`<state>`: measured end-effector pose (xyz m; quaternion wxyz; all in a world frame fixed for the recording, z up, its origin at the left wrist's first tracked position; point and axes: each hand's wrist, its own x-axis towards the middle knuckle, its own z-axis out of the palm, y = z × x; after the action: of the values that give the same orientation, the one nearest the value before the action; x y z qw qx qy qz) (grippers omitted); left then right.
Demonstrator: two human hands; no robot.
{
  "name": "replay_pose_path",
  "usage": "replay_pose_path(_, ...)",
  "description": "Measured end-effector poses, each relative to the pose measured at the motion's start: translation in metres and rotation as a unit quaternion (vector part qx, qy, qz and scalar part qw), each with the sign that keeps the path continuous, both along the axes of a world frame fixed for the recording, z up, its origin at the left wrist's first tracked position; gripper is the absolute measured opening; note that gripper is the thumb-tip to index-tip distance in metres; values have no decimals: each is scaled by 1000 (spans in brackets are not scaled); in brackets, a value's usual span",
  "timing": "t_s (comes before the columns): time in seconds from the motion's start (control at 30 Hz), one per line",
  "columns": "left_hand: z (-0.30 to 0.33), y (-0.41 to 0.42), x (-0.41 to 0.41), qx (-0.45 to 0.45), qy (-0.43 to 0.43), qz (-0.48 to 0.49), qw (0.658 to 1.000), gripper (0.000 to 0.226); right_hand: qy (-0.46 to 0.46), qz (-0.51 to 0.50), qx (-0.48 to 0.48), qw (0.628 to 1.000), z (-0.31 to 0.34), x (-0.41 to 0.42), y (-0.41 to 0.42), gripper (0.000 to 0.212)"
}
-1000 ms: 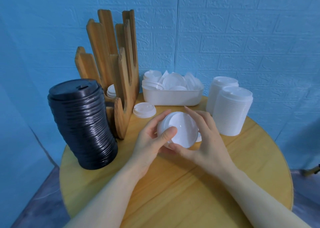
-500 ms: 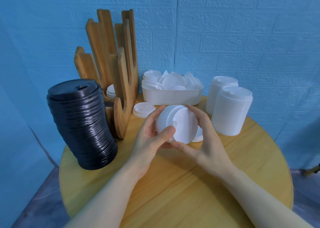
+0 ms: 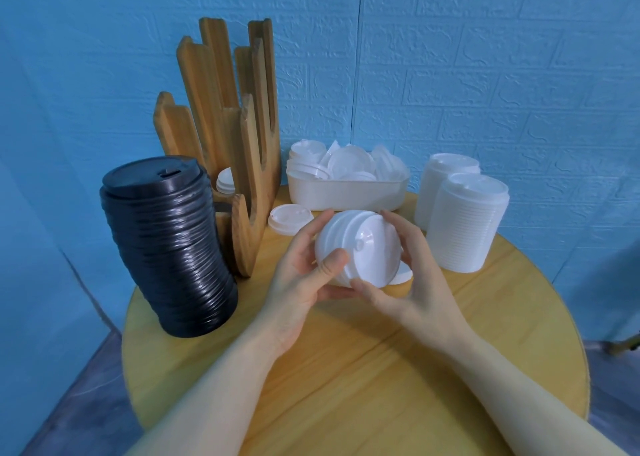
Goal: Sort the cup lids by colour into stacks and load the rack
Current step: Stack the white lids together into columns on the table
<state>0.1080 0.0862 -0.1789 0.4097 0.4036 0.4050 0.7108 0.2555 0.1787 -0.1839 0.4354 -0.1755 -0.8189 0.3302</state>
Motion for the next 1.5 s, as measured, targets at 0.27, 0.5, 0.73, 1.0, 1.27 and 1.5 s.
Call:
replay_pose_path(0.27, -1, 0, -2, 14, -24, -17, 999, 46, 50, 23, -66, 996, 0, 1, 0, 79)
replay_pose_path(0.5, -1, 0, -2, 2, -11, -29, 1000, 68, -11, 9, 33, 999, 1, 2, 3, 80)
replay_pose_path(0.73, 1, -1, 1, -15, 28, -5, 999, 59, -27, 25, 87, 996, 2, 3, 4, 81)
replay_pose_path(1.0, 2, -1, 1, -9, 42, 24, 999, 46, -21, -6, 62, 998, 3, 1, -3, 82)
replay_pose_path(1.27, -1, 1, 0, -20, 61, 30, 997, 57, -49, -75, 52, 995, 3, -1, -10, 86)
replay_pose_path(1.5, 0, 0, 0, -25, 27, -2, 999, 44, -35, 25, 55, 998, 0, 3, 1, 88)
